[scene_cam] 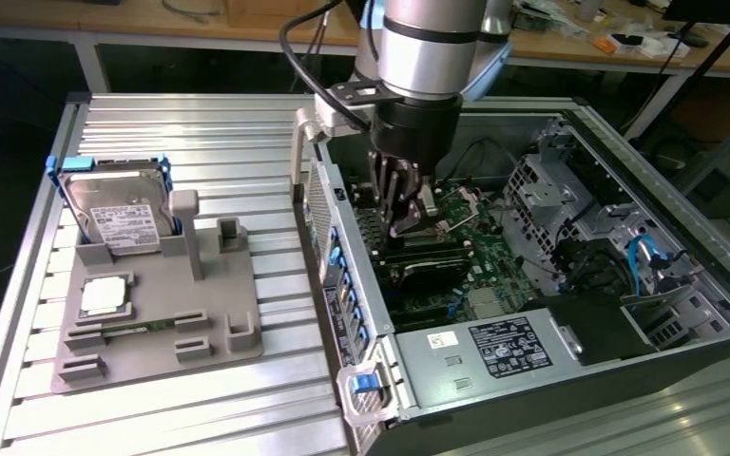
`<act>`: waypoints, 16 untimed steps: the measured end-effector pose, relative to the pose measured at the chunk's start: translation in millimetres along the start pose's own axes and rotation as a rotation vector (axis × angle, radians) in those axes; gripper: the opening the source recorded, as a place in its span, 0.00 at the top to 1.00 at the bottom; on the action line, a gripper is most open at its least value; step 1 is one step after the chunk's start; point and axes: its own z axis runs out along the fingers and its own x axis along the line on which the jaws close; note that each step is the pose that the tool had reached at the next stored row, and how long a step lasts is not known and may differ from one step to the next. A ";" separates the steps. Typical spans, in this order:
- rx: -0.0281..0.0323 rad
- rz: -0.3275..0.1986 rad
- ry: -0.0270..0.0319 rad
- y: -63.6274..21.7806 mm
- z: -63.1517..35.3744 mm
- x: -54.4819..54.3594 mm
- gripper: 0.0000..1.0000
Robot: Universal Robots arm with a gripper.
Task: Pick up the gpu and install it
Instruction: 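Press down on the gpu until it lock into place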
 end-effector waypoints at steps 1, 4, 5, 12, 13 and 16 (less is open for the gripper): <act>0.0002 -0.001 0.0000 -2.2 0.2 0.1 0.90; 0.0009 -0.004 -0.0001 -9.0 1.1 0.5 0.90; 0.0011 -0.006 -0.0001 -11.1 1.4 0.6 0.90; 0.0020 -0.010 -0.0003 -18.9 3.0 0.9 0.90; 0.0019 -0.010 -0.0001 -18.9 3.0 0.9 0.90; 0.0019 -0.010 0.0000 -18.9 3.0 0.9 0.90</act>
